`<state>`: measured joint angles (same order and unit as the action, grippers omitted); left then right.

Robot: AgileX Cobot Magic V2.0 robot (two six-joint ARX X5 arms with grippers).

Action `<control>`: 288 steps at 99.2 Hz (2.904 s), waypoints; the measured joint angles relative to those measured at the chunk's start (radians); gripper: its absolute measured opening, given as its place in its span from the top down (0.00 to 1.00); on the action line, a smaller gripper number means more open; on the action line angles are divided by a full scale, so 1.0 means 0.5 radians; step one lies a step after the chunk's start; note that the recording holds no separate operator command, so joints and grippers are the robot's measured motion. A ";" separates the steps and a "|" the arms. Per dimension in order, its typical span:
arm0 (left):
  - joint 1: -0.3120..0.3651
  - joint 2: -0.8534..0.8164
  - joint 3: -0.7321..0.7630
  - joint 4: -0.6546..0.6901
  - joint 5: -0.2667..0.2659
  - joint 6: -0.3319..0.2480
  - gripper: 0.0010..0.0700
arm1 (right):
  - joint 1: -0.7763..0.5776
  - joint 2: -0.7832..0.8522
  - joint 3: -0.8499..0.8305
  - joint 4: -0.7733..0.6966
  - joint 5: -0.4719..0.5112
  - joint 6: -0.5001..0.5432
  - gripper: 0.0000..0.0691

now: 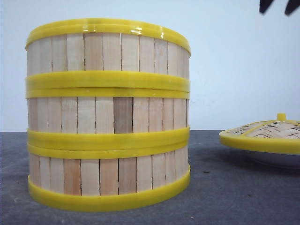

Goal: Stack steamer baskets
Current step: 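Lower the right gripper onto the center knob of the woven lid, then lift the lid off the white plate and carry it over the stack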

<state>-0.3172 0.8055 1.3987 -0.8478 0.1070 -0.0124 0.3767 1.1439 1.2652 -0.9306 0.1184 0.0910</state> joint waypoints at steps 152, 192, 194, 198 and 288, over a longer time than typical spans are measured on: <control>0.000 -0.800 -0.710 -0.077 -0.001 -0.072 0.73 | -0.389 0.804 -0.262 0.485 -0.147 0.043 0.82; 0.000 -0.800 -0.710 -0.077 -0.001 -0.072 0.73 | -0.389 0.804 -0.262 0.478 -0.148 0.043 0.91; 0.000 -0.800 -0.710 -0.077 -0.001 -0.072 0.73 | -0.389 0.804 -0.262 0.478 -0.147 0.043 0.91; 0.000 -0.800 -0.710 -0.077 -0.001 -0.072 0.73 | -0.389 0.804 -0.262 0.478 -0.147 0.043 0.92; 0.000 -0.800 -0.710 -0.077 -0.001 -0.072 0.73 | -0.319 0.425 0.317 0.014 -0.317 0.042 0.92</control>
<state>-0.3172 0.4053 1.0439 -0.8864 0.1066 -0.0486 0.2172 1.3563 1.4235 -0.9237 -0.0399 0.1120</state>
